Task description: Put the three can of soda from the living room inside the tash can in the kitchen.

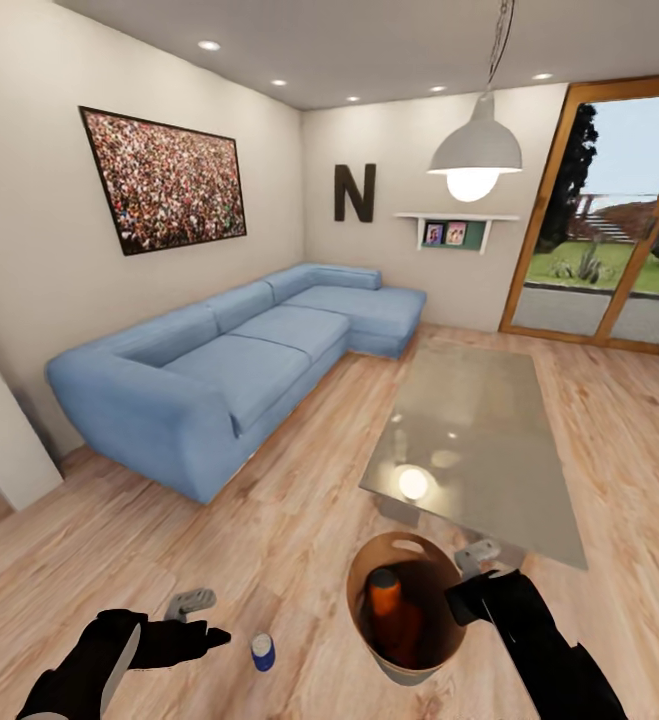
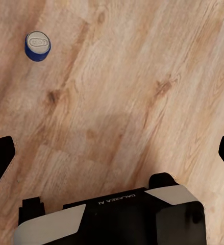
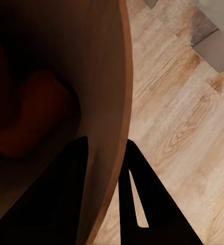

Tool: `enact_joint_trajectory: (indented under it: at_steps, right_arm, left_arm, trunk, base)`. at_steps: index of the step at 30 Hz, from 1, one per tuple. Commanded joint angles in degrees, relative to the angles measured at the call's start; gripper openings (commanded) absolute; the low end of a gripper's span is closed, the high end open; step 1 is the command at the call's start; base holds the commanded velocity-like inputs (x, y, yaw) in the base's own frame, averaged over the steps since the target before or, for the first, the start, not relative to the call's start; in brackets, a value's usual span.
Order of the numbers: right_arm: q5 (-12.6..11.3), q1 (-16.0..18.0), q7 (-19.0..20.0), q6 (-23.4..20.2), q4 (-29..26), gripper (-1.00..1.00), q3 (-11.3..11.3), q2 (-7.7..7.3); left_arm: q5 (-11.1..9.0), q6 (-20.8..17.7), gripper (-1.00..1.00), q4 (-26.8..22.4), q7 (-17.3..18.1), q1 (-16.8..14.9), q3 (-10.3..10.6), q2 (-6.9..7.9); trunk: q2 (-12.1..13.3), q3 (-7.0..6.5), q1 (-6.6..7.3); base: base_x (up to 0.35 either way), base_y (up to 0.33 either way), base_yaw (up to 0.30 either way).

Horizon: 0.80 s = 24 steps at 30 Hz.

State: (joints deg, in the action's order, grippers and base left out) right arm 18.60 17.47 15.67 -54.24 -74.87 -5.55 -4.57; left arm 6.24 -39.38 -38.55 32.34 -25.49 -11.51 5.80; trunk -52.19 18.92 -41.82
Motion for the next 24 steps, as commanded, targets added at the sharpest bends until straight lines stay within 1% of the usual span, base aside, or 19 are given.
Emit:
enact_joint_trajectory:
  at_steps: [1, 7, 10, 24]
  right_arm:
    - [0.1, 0.0, 0.1, 0.0, 0.0, -1.0, 0.0, 0.0]
    - [0.2, 0.0, 0.1, 0.0, 0.0, -1.0, 0.0, 0.0]
    - [0.2, 0.0, 0.1, 0.1, 0.0, -1.0, 0.0, 0.0]
    - [0.3, 0.0, 0.1, 0.8, 0.0, -1.0, 0.0, 0.0]
  left_arm:
    - [0.0, 0.0, 1.0, 0.0, 0.0, 0.0, 0.0, 0.0]
    - [0.0, 0.0, 1.0, 0.0, 0.0, 0.0, 0.0, 0.0]
    - [0.0, 0.0, 1.0, 0.0, 0.0, 0.0, 0.0, 0.0]
    - [0.0, 0.0, 1.0, 0.0, 0.0, 0.0, 0.0, 0.0]
  trunk:
    - [0.0, -0.06, 0.0]
    - [0.0, -0.41, 0.0]
    - [0.0, -0.59, 0.0]
    - [0.0, -1.46, 0.0]
  base:
    - [0.0, 0.3, -0.213]
    - [0.0, 0.306, -0.246]
    - [0.0, 0.195, -0.258]
    - [0.0, 0.016, -0.264]
